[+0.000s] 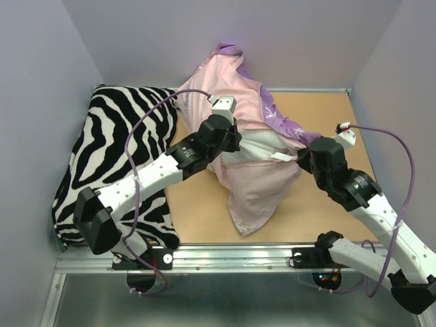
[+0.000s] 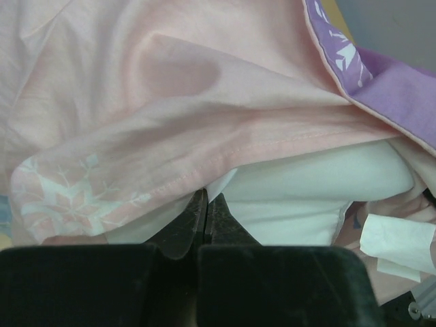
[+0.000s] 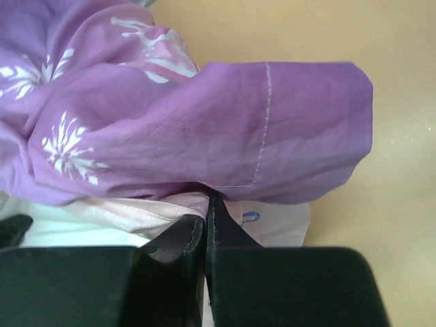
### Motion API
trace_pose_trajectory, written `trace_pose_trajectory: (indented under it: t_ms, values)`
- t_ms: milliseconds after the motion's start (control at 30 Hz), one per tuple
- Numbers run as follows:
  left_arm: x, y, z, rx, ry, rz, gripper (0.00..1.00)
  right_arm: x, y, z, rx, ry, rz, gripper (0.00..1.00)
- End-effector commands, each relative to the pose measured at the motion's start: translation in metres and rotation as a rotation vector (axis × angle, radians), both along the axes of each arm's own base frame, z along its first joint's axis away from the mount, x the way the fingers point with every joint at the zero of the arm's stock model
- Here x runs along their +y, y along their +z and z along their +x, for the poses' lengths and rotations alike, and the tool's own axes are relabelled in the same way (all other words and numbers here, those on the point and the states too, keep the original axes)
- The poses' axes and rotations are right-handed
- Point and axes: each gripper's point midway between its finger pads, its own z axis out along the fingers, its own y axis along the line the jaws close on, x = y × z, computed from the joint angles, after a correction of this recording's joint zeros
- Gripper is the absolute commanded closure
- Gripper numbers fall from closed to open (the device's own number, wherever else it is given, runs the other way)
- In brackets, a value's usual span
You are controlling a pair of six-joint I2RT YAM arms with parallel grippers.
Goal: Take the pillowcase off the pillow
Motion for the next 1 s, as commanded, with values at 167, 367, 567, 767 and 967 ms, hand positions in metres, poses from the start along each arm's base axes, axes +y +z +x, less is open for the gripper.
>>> trace_pose_trajectory:
  t_ms: [167, 367, 567, 767, 967]
  values:
    - [0.092, -0.026, 0.008, -0.012, 0.24, 0.123, 1.0, -0.056, 0.051, 0.026, -0.001, -0.248, -0.308, 0.99]
    - [0.1, -0.049, -0.003, 0.024, 0.224, 0.165, 1.0, -0.04, 0.071, 0.052, -0.018, -0.198, -0.271, 0.99]
    - [0.096, -0.072, -0.009, 0.067, 0.198, 0.177, 1.0, -0.031, 0.115, 0.059, -0.094, -0.158, -0.225, 0.99]
    - [0.088, -0.085, -0.01, 0.085, 0.177, 0.202, 1.0, -0.032, 0.144, 0.054, -0.159, -0.153, -0.188, 0.99]
    - [0.079, -0.101, -0.011, 0.113, 0.16, 0.232, 1.0, -0.043, 0.185, 0.047, -0.237, -0.185, -0.191, 0.99]
